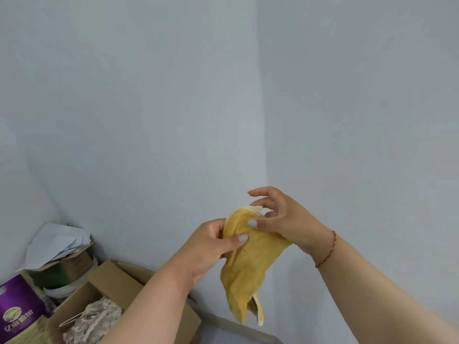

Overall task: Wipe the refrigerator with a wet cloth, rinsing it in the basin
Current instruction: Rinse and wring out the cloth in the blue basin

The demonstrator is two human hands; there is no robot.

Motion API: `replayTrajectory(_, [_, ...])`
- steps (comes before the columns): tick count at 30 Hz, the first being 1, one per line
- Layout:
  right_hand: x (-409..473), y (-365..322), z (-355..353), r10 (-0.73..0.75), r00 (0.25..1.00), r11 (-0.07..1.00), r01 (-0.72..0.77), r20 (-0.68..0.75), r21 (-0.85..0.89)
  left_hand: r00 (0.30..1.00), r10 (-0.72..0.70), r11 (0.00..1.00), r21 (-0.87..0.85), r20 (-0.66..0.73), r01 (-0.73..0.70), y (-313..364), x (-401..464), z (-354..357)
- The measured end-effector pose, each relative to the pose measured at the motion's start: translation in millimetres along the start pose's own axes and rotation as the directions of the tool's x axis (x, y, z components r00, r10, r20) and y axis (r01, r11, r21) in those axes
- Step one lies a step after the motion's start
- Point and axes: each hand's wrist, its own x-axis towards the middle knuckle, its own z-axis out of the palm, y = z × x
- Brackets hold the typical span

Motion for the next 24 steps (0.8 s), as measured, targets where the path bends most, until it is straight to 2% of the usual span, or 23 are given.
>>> replayTrajectory(2, [-9,4,-16,0.094,0.995,0.996,-0.093,0.046,-0.017,0.999,0.041,0.999,-0.008,-0.025,-0.041,7,2,7])
replayTrajectory(5, [-20,13,-25,0.099,0.995,0.995,-0.098,0.035,-0.008,0.996,0.077,0.996,-0.031,-0.041,-0.078,11,9,10])
replayTrajectory(9, [-29,16,-26,0.067,0.99,0.986,-0.047,-0.121,0.16,0.991,0.136,0.991,-0.024,0.005,-0.135,13,20,3])
replayTrajectory(13, [-39,4,-17,0.073,0.964,0.981,-0.023,-0.254,0.193,0.98,0.179,0.984,0.013,0.086,-0.18,12,29,-6])
replayTrajectory(16, [-45,-10,1,0.086,0.913,0.981,-0.007,-0.399,0.194,0.956,0.202,0.978,0.009,0.213,-0.209,17,29,-17])
replayTrajectory(19, [-47,-16,17,0.131,0.85,0.924,0.082,-0.51,0.374,0.924,0.224,0.974,-0.037,0.311,-0.223,24,24,-20])
replayTrajectory(21, [-52,-13,35,0.172,0.84,0.844,0.144,-0.515,0.516,0.901,0.249,0.968,-0.086,0.354,-0.234,28,19,-23])
replayTrajectory(24, [-66,-1,74,0.282,0.866,0.805,0.021,-0.413,0.593,0.883,0.258,0.965,-0.158,0.392,-0.211,27,13,-22])
